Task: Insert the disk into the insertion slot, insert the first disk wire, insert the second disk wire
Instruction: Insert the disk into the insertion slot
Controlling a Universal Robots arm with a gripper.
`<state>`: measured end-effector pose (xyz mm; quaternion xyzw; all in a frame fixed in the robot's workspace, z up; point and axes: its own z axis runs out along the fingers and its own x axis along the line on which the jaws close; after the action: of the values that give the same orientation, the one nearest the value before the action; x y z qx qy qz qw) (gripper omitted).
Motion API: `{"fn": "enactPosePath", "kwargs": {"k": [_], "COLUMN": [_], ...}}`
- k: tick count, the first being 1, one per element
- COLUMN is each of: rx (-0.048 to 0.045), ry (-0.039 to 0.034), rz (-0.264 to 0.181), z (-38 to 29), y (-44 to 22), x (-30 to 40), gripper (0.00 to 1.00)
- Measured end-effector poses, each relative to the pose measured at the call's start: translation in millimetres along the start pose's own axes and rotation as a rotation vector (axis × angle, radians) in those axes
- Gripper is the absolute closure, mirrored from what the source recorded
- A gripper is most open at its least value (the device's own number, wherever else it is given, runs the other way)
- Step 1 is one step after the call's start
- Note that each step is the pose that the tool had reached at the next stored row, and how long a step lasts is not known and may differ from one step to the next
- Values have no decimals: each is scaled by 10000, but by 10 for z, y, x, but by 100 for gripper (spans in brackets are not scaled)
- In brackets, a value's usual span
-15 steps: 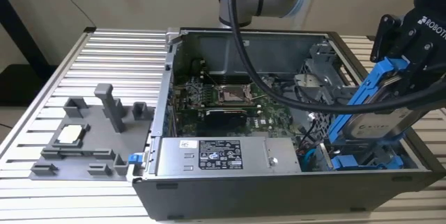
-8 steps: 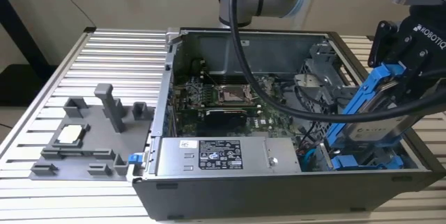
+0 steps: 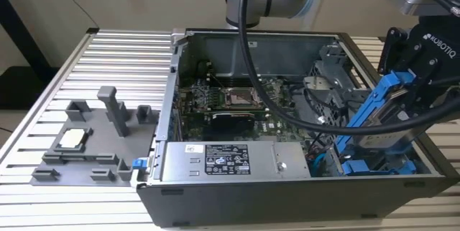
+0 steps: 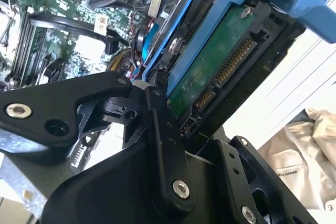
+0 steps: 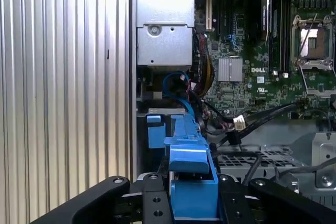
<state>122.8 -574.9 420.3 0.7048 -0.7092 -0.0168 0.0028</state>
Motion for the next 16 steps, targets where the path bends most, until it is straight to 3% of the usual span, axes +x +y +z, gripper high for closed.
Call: {"fn": "enactPosePath", "kwargs": {"k": [10, 16], "rx": [-1, -5], "ry": [1, 1], "rz": [-45, -64], "z": [95, 196], "y": [-27, -33], "x": [2, 4], "gripper": [67, 67]}}
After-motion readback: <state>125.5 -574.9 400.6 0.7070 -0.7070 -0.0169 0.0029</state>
